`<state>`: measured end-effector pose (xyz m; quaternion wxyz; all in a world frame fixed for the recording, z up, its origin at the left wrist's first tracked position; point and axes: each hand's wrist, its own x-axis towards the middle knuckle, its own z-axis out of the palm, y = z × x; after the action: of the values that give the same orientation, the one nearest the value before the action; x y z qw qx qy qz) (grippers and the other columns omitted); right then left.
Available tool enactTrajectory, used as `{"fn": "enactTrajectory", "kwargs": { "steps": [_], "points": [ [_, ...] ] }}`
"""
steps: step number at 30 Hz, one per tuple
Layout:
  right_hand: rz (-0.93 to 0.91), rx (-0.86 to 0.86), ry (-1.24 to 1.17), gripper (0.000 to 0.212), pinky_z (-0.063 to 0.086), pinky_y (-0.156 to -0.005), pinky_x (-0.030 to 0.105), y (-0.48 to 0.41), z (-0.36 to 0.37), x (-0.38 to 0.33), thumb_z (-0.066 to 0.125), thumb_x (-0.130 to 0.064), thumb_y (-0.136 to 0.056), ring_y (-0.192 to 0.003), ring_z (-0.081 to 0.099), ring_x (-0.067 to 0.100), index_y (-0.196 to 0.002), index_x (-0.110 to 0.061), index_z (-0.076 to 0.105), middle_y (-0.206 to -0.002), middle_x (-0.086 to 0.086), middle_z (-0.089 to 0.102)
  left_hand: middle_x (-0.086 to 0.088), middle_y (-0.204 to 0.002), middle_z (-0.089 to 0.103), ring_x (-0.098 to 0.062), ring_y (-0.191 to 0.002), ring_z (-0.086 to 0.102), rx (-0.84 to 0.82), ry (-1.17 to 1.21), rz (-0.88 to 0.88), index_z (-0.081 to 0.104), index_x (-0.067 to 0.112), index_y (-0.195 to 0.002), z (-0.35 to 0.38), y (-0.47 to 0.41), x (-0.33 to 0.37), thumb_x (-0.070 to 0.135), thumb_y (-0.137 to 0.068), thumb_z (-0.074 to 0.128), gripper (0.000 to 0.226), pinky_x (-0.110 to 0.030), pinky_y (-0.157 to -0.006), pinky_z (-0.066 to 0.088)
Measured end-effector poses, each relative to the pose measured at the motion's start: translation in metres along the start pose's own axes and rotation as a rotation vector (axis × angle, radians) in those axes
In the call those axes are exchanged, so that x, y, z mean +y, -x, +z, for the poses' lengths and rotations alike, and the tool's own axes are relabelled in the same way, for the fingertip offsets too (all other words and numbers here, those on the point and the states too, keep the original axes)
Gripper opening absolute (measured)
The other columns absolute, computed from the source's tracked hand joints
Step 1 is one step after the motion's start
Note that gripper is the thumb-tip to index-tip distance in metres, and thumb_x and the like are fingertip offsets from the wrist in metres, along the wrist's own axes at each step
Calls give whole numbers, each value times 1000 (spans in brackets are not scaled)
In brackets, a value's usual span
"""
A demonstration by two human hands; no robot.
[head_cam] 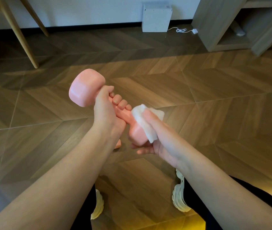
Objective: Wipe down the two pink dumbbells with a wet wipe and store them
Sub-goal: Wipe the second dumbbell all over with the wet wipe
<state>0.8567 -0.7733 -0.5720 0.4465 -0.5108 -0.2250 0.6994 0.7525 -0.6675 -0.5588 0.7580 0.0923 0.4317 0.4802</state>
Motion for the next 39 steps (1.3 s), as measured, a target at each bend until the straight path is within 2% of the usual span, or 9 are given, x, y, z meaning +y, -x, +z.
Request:
{"fn": "enactTrajectory", "kwargs": {
  "steps": [3,9,13,16,20,23,32,36,39],
  "points": [
    [66,-94,-74,70,60,-62,34,1,-7,-6,51,-60,-86,-83,73,32,-134,-9,49,-94,19,73,7,-49,26,-12,-39,25,3,2,-13,34,20,-65,-1,-2,2,19,-91,51,31,-21,-43,32],
    [23,-246,-142,56,60,-78,41,7,-17,-7,66,-26,-91,-100,69,41,-138,-10,42,-110,20,70,8,-48,24,-11,-40,24,-8,12,-10,35,21,-64,-3,0,6,18,-91,50,31,-22,-43,31],
    [-3,-52,-59,68,60,-62,35,1,-2,0,71,-47,-83,-83,73,33,-139,-23,42,-97,14,74,7,-49,23,-12,-39,23,-52,-11,5,33,21,-63,-2,3,4,17,-92,49,33,-22,-43,31],
    [44,-46,-140,67,60,-58,34,-1,2,-5,58,-60,-85,-79,72,37,-134,-16,46,-95,19,72,7,-48,25,-12,-39,25,-87,-32,20,34,21,-62,0,2,5,16,-90,49,33,-23,-43,33],
    [81,-134,-354,47,60,-65,44,3,-8,-12,53,-36,-97,-91,66,49,-135,-10,45,-119,30,59,7,-48,24,-11,-40,24,-124,-23,4,36,21,-60,0,2,12,16,-90,47,33,-22,-42,32],
    [47,-238,-370,40,59,-77,48,8,-8,-9,58,-26,-89,-96,66,48,-126,-9,54,-110,28,65,8,-48,22,-11,-40,23,-155,-36,-5,35,22,-57,-1,3,14,16,-90,46,36,-22,-41,31],
    [67,-13,-205,73,59,-68,40,3,5,-3,61,-62,-80,-88,70,32,-137,-18,46,-106,20,69,5,-45,24,-13,-40,24,-249,-148,26,33,22,-56,2,12,10,14,-91,46,38,-24,-42,31],
    [-237,458,227,75,48,-98,32,5,0,1,70,-64,-65,-118,56,9,-129,-36,47,-130,-5,56,5,-45,26,-13,-41,25,-248,-174,26,33,21,-57,2,12,10,14,-91,47,37,-24,-43,31],
    [-686,526,526,26,44,-91,21,8,-5,2,74,-34,-84,-114,57,7,-106,-25,65,-116,-9,62,5,-45,25,-13,-40,25,-243,-178,12,34,21,-56,1,12,8,14,-91,48,38,-23,-43,32]
  ]
}}
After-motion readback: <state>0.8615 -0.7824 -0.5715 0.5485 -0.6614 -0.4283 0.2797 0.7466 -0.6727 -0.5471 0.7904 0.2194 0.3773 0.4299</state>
